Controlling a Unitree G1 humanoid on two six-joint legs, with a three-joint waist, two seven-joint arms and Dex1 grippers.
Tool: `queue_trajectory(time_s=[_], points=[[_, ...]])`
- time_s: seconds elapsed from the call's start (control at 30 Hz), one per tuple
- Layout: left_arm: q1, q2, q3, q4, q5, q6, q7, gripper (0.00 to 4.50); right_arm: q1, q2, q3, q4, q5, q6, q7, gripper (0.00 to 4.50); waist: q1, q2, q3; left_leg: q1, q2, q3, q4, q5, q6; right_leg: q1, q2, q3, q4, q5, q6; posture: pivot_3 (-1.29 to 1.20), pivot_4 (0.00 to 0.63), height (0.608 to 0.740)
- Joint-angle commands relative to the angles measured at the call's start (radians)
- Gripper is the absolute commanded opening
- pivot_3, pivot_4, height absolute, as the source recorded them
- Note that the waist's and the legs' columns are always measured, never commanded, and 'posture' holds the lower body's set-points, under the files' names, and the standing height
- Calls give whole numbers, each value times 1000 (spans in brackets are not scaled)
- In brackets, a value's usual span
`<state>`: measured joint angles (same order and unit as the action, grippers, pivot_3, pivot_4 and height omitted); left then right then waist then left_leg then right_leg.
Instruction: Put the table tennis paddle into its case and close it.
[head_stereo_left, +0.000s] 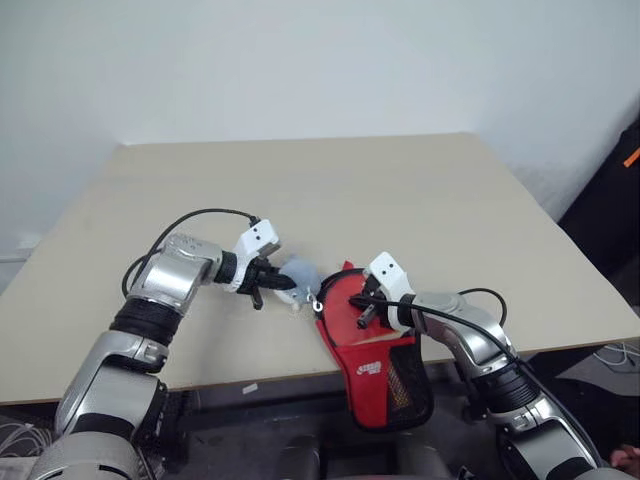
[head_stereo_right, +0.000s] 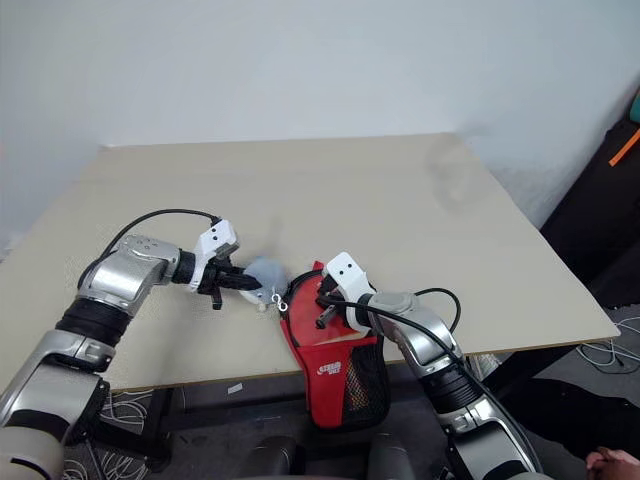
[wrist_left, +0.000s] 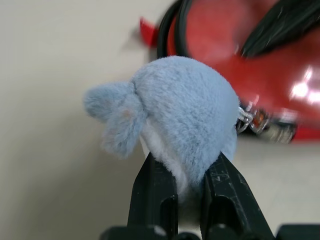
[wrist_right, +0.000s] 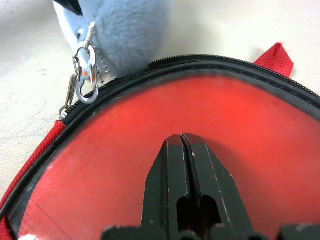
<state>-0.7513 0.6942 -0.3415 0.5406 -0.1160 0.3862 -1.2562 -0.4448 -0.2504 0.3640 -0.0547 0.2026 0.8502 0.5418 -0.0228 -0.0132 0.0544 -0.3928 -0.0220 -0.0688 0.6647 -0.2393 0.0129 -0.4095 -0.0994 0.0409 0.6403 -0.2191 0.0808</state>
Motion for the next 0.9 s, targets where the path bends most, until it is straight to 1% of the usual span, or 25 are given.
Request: queue_trajectory(time_s=[0.03, 0.2, 0.3, 0.43, 0.57, 0.73, 0.8, 0.9], points=[[-102, 0, -5, 131, 90, -115, 21, 198, 25, -2, 31, 18, -10, 35, 9, 0, 1, -1, 0, 0, 0, 0, 0, 0, 0, 0, 0, 0, 0, 0, 0, 0, 0, 698], [-207, -57, -2, 342, 170, -260, 114, 198, 25, -2, 37, 14, -10, 35, 16, 0, 1, -1, 0, 0, 0, 0, 1, 0, 0, 0, 1, 0, 1, 0, 0, 0, 0, 698], [-263, -84, -27, 446, 236, -336, 146, 198, 22, -5, 38, 12, -11, 37, 21, 0, 1, -2, 0, 0, 0, 0, 1, 0, 0, 0, 1, 0, 1, 0, 0, 0, 0, 698], [-334, -143, -29, 567, 303, -393, 282, 198, 23, -7, 40, 10, -13, 35, 22, 0, 3, -2, 0, 0, 1, -1, 2, 0, 1, 1, 1, 0, 2, 0, 0, 0, 0, 698], [-401, -215, -25, 669, 367, -408, 478, 198, 26, -5, 40, 7, -15, 34, 22, 0, 4, -2, -1, 0, 0, -2, 4, 1, 2, 2, 1, -1, 3, 0, 1, 0, 0, 698], [-481, -303, -32, 746, 444, -394, 705, 198, 29, -1, 38, 3, -18, 35, 17, 0, 10, -3, 0, 0, 0, -3, 5, 3, 5, 2, 1, -2, 4, 1, 2, 0, 0, 698], [-505, -328, -29, 764, 466, -388, 766, 198, 31, 1, 38, 0, -18, 37, 15, 0, 12, -3, 0, -1, 0, -4, 5, 3, 5, 2, 1, -3, 4, 1, 2, 0, 0, 698], [-528, -358, -19, 781, 482, -384, 800, 198, 35, 2, 36, -5, -20, 40, 11, 0, 10, -3, 0, -2, 0, -4, 6, 3, 5, 1, 1, -2, 5, 1, 3, 0, 0, 698]])
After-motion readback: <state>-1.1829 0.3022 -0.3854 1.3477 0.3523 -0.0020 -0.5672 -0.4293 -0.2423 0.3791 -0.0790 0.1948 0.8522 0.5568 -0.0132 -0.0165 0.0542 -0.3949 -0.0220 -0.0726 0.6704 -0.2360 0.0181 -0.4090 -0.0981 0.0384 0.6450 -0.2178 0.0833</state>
